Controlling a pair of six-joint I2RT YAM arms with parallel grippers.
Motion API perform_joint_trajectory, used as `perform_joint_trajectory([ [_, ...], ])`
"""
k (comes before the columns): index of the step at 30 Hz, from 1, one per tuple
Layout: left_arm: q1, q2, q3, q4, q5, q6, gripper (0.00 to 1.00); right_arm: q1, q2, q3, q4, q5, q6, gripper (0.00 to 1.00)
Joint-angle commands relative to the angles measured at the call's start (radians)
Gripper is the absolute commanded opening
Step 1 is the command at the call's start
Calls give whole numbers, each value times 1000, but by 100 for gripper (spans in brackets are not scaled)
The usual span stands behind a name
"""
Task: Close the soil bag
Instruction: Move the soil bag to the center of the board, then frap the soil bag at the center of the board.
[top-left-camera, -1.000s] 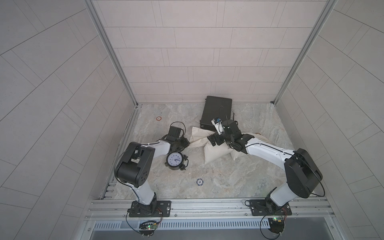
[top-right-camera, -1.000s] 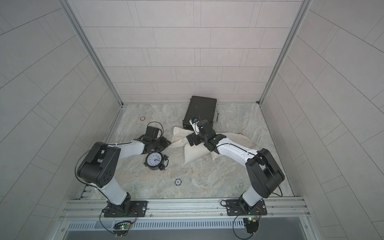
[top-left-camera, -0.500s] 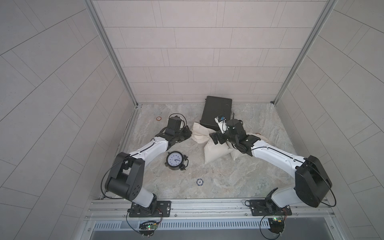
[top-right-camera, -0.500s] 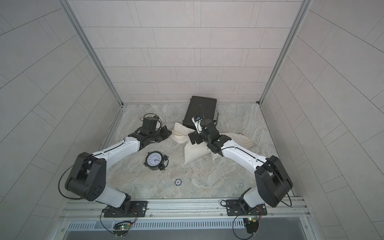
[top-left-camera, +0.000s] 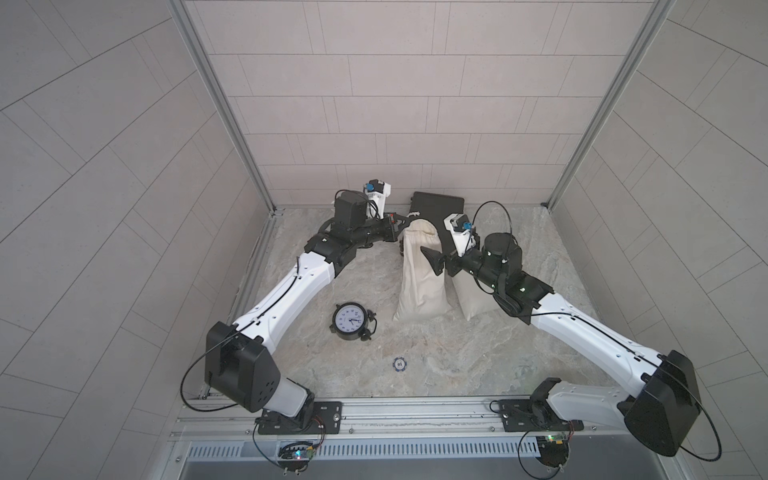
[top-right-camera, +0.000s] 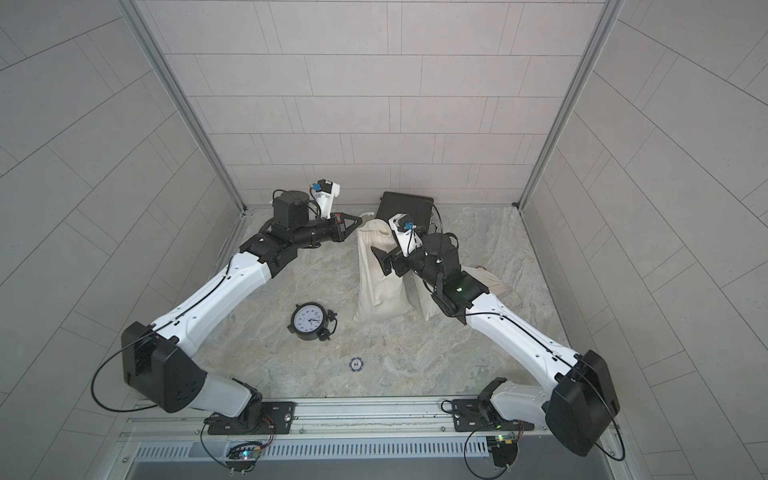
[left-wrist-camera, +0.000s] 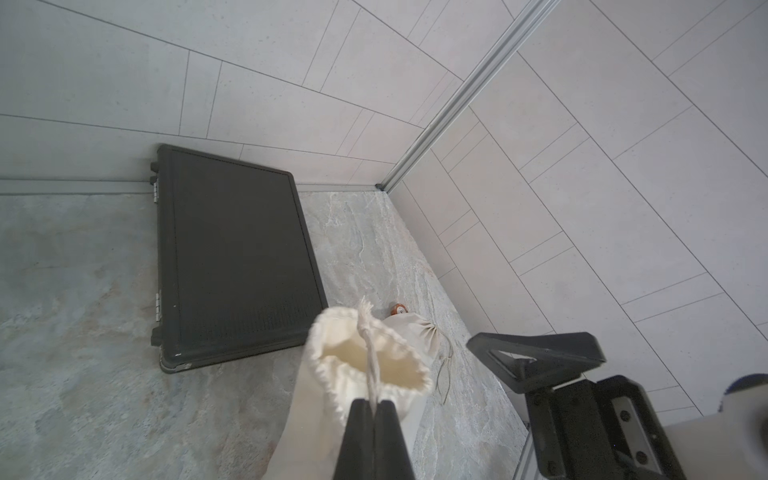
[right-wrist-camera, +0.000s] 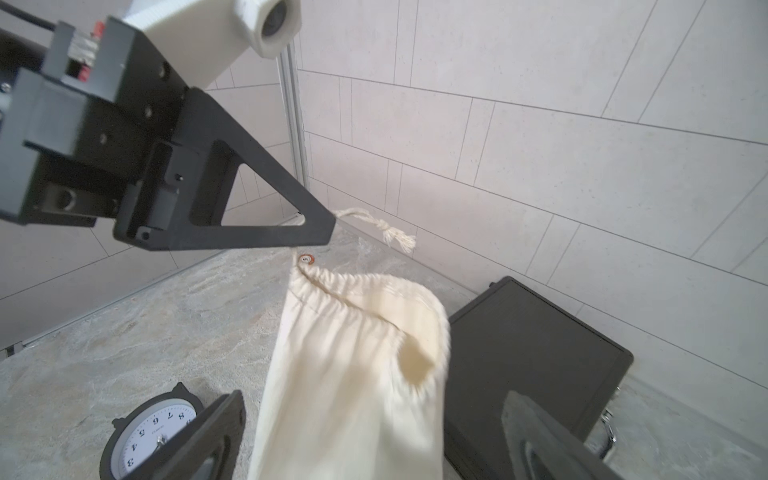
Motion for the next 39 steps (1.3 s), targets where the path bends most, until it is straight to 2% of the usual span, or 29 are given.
perform_joint_trajectory([
  [1, -26, 4, 27, 3, 35, 22, 0, -3, 46, 4, 128, -79, 29, 100],
  [5, -46, 3, 34, 16, 45, 10, 0, -2, 95, 9, 230, -133, 72, 99],
  [9, -65, -8, 44, 30, 46, -5, 0, -2, 124, 43, 256, -131, 75, 90],
  [13, -73, -27, 44, 40, 42, -24, 0, -3, 154, 73, 251, -119, 64, 67],
  [19, -76, -81, 42, 51, 39, -52, 0, -13, 190, 62, 256, -93, 75, 28],
  [21, -75, -109, 43, 64, 20, -69, 0, -20, 202, 42, 246, -67, 71, 20],
  [24, -72, -163, 51, 82, -53, -101, 0, -40, 221, -15, 225, -10, 76, 18],
  [28, -48, -196, 132, 15, -96, -121, 0, -73, 244, -94, 175, 86, 112, 21],
  [30, -25, -208, 161, 2, -95, -140, 0, -101, 259, -120, 131, 148, 164, 23],
  [32, -6, -221, 173, -14, -112, -147, 0, -144, 280, -131, 81, 171, 252, 21],
  [34, 3, -237, 168, -24, -129, -147, 0, -178, 287, -128, 58, 145, 299, 19],
  [37, 5, -248, 134, -9, -113, -157, 0, -166, 262, -114, 75, 25, 226, 19],
  [39, 5, -242, 112, 10, -89, -168, 0, -134, 227, -109, 111, -10, 195, 23],
])
